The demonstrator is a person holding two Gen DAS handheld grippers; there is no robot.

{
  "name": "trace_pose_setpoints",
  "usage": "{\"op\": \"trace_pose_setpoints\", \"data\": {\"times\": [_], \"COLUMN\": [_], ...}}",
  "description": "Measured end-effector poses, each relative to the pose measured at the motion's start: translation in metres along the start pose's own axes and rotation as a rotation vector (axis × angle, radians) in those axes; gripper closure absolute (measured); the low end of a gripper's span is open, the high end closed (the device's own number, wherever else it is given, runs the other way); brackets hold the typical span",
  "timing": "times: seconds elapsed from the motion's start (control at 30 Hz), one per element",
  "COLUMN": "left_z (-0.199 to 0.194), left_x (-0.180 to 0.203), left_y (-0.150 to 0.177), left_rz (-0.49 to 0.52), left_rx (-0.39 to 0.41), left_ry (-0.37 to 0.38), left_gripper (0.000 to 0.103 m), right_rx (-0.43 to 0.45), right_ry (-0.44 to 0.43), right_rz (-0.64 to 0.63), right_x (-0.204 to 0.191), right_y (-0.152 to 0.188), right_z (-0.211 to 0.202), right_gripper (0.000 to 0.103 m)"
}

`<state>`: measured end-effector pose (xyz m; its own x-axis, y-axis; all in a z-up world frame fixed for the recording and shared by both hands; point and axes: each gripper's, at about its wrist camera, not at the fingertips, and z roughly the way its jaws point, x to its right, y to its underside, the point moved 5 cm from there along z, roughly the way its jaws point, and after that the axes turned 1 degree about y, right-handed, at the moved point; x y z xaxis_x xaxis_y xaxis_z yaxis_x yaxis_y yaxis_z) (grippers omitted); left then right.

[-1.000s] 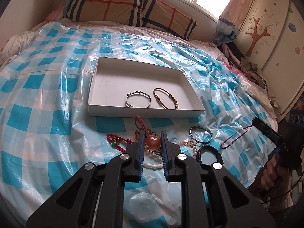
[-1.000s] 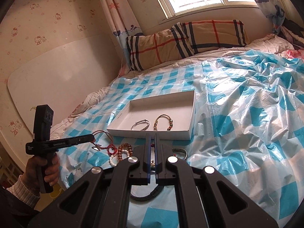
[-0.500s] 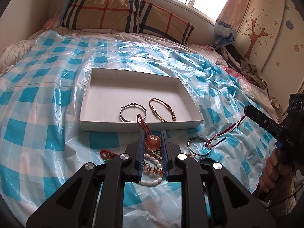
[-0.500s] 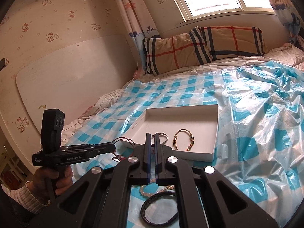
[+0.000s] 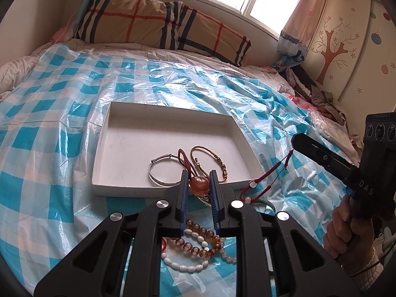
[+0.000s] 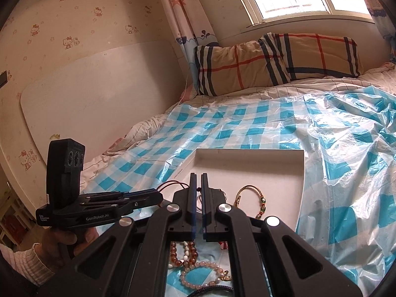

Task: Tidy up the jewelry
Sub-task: 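Carry both red bracelets into the white tray and open both tools, then move both open tools back over the remaining bracelets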

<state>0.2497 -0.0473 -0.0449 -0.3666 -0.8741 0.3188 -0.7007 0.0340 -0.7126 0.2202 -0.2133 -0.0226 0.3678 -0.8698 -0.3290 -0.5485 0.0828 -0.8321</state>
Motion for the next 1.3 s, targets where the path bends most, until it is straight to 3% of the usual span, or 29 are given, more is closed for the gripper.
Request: {"op": "trace_pose_setpoints", "data": {"times": [0.37, 0.47, 0.5, 0.53, 0.57, 0.73, 1.03, 1.3], "left_z": [0.032, 0.046, 0.057, 0.067, 0.073, 0.068, 0.026, 0.013], "left_x": [0.004, 0.004, 0.001, -0.003, -0.008, -0.022, -0.052, -0.079], "left_y": [-0.016, -0.021, -0.021, -0.019, -0.017, -0.008, 0.020, 0.055], "left_rz": [0.013, 0.022, 0.031, 0.031, 0.019, 0.005, -0.052, -0.050], "left_rx": [0.010, 0.005, -0.023, -0.059, -0.081, -0.078, -0.081, -0.154], "left_ry": [0.019, 0.016, -0.005, -0.036, -0.065, -0.115, -0.171, -0.233], "left_gripper": [0.088, 0.088, 0.087, 0.086, 0.085, 0.064, 0.054, 0.053], "right_rx": [-0.002, -0.043, -0.089, -0.117, -0.122, -0.124, -0.202, -0.335], "right_ry": [0.008, 0.017, 0.048, 0.080, 0.085, 0.091, 0.140, 0.127], "right_rz": [-0.034, -0.033, -0.028, -0.009, 0.018, 0.061, 0.068, 0.033], "right_x": [0.012, 0.016, 0.021, 0.028, 0.033, 0.043, 0.043, 0.032], "right_y": [-0.020, -0.017, -0.013, -0.008, -0.005, 0.010, 0.057, 0.098], "right_z": [0.037, 0.055, 0.066, 0.074, 0.079, 0.068, 0.026, 0.028], "right_gripper": [0.099, 0.096, 0.089, 0.060, 0.054, 0.054, 0.054, 0.054]}}
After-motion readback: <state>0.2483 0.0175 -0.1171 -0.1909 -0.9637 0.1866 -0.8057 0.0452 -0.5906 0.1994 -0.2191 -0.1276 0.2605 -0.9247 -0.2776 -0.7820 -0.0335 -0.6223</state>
